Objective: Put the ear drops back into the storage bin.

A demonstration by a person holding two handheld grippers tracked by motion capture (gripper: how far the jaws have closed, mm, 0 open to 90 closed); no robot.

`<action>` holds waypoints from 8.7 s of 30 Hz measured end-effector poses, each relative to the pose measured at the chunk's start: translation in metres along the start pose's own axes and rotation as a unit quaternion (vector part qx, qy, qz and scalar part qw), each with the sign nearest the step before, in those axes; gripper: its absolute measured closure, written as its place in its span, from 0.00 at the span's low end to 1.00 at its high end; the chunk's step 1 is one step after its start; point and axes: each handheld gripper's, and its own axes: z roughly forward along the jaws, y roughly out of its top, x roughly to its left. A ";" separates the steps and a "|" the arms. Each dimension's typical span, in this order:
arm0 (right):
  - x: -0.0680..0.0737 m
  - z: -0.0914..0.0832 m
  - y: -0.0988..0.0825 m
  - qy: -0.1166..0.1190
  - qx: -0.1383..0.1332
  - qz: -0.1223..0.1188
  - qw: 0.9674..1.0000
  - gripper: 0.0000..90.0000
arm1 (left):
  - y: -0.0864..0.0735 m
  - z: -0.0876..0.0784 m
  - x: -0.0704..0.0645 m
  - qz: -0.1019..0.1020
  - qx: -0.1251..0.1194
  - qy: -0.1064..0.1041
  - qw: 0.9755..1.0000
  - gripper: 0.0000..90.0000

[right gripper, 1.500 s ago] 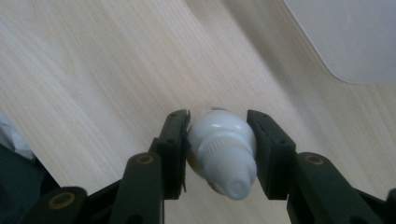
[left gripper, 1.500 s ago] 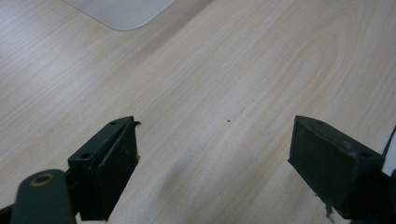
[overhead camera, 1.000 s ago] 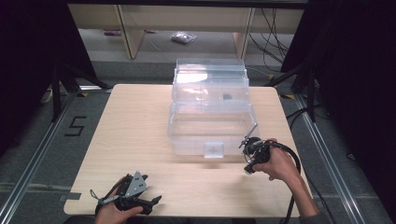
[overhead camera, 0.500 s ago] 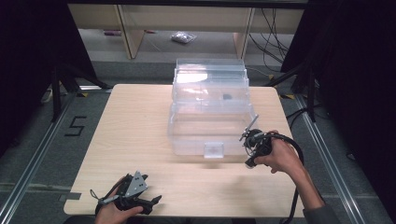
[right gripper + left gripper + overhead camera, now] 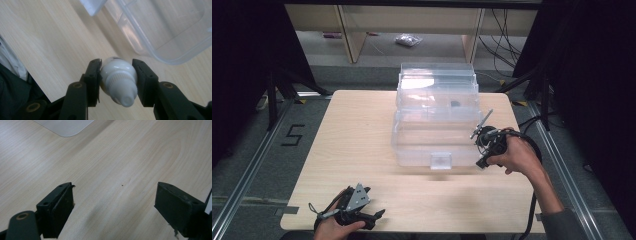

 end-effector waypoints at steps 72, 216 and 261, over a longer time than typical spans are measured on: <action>-0.080 0.079 0.072 0.010 0.050 0.107 0.993 0.67 | 0.000 0.000 0.000 0.005 0.002 -0.004 1.000 0.17; -0.008 0.021 0.023 -0.002 -0.145 0.067 0.987 0.27 | 0.000 0.000 0.000 0.003 0.001 -0.004 1.000 0.17; 0.025 0.033 -0.001 0.002 -0.203 0.050 0.978 0.24 | 0.001 -0.001 0.001 0.007 0.002 -0.006 1.000 0.17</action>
